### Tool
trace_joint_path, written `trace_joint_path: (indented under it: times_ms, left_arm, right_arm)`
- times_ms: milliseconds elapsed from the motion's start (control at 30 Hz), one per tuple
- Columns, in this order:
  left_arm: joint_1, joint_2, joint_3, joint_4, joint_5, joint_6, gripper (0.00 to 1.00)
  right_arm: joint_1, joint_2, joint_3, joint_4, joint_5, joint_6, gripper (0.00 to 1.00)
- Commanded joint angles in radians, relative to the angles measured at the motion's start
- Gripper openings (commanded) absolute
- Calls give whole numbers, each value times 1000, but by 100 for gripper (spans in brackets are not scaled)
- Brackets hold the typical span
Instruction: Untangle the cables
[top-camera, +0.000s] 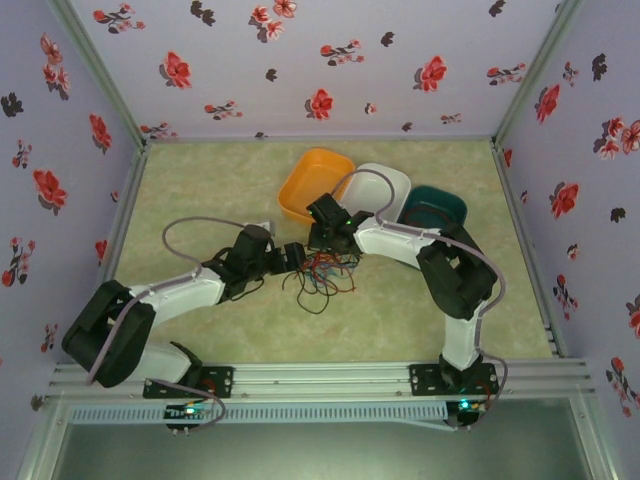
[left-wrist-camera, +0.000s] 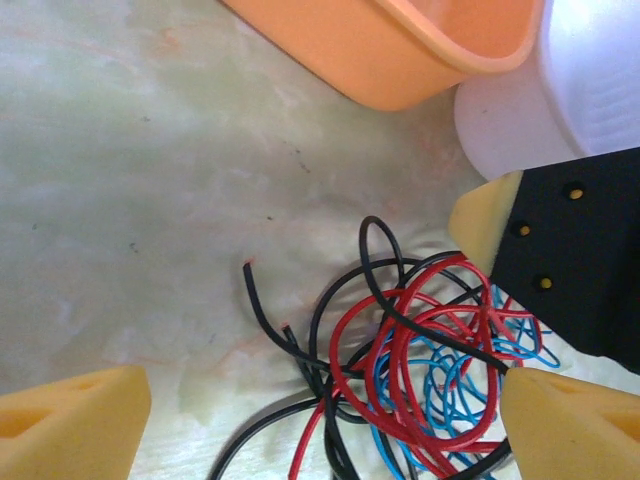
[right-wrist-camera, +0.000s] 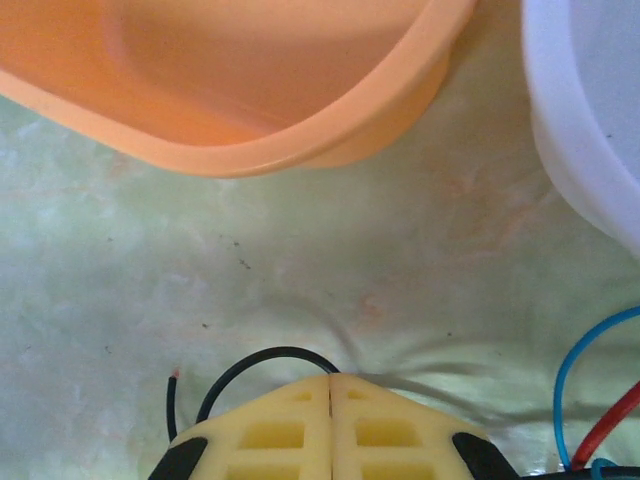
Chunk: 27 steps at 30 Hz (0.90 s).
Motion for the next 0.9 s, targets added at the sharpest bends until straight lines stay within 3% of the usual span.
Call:
trace_joint_path:
  times_ms: [0,400,867]
  left_arm:
    - [5,13,-16,44,29,17,89]
    - [5,18,-16,51,38,18,83]
    - [-16,-10,-32,95,72,67,82]
  right_arm:
    - [20,-75,3,26,-1,-24,0]
    - [58,-277,-73,61,28,-85,0]
    - [133,-401,-26,76,83,-187,0]
